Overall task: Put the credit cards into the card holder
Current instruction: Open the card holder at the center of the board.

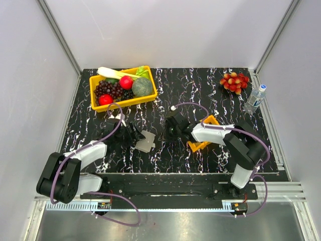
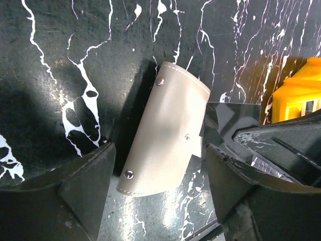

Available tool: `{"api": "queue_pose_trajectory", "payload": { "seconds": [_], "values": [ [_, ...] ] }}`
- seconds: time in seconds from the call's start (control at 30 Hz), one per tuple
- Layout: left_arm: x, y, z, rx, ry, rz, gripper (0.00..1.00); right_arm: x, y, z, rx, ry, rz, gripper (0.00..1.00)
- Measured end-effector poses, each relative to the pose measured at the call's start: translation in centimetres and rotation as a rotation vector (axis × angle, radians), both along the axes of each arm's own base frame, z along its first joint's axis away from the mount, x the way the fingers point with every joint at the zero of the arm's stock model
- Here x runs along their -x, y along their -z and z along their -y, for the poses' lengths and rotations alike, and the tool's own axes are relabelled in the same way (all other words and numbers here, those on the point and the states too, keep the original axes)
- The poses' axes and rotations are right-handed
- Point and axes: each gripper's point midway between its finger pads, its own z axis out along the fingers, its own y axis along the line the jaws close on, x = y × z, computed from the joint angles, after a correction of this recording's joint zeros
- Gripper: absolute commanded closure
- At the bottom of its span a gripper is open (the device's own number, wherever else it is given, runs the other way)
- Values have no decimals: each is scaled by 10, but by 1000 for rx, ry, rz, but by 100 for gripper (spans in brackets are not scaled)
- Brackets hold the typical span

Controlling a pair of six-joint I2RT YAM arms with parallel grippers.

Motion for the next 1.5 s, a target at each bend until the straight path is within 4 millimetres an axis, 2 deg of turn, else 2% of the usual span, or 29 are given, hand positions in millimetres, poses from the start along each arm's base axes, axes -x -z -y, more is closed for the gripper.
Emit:
{"api": "queue_pose_trajectory", "payload": {
  "seconds": [0.27, 0.5, 0.77, 1.13, 1.5],
  "values": [
    [7, 5, 7, 30, 12, -36, 50, -1, -1, 6, -60, 19, -7, 100],
    [21, 10, 21, 8, 42, -58, 70, -1, -4, 32, -105, 81, -12, 100],
    [23, 14, 22, -18, 26, -65, 99, 2, -6, 38, -138, 93, -12, 100],
    [34, 23, 36, -47, 83, -98, 100, 3, -26, 46, -184, 101, 28, 100],
    [33, 23, 38, -59, 87, -100, 100, -3, -18, 60, -146, 108, 38, 100]
  ]
}}
